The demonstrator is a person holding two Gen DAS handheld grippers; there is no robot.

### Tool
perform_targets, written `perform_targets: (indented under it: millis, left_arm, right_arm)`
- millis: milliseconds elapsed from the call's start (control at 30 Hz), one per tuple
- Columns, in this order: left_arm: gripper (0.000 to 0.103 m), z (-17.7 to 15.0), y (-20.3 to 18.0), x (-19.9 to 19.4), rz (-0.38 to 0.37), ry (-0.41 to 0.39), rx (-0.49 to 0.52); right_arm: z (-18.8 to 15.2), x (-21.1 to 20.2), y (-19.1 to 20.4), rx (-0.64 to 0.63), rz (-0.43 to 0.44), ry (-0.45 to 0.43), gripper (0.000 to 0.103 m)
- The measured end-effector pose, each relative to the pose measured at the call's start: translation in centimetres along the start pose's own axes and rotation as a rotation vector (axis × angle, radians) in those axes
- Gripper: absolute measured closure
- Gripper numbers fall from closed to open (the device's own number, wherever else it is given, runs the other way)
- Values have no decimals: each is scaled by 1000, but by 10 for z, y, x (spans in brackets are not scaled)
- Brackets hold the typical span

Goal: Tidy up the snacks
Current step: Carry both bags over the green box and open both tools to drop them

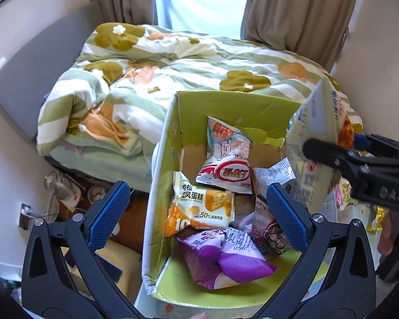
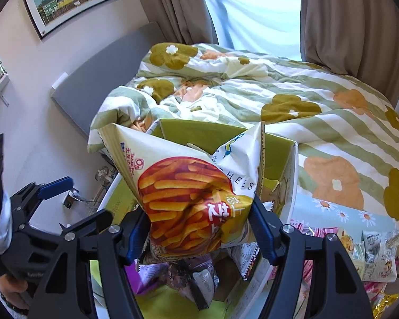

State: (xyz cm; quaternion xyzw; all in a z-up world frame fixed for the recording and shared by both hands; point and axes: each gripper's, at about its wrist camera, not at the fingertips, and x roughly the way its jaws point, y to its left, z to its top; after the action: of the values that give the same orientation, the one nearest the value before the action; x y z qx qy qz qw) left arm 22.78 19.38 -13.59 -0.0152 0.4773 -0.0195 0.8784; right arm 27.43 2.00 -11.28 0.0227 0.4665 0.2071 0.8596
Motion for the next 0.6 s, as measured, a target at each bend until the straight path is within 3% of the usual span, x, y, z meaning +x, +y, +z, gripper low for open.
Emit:
perform_targets:
  millis: [200,267,300,333,600]
  left_arm:
    - [1,-1,2,5,0,11,3]
    - [1,-3,3,7,1,17,6]
    - [1,-4,4,8,5,19,9]
    - [1,-5,5,9,10,22,11]
    - [1,-10,8,6,10,27,13]
  right_arm:
    - [10,21,0,7,-16,26,33]
    - [10,24,0,17,-24,13,22]
    - [9,25,0,21,-25,12,7]
    - [7,24,0,26,-25,5,0]
    - [-4,13,-2,45,-36,-25,0]
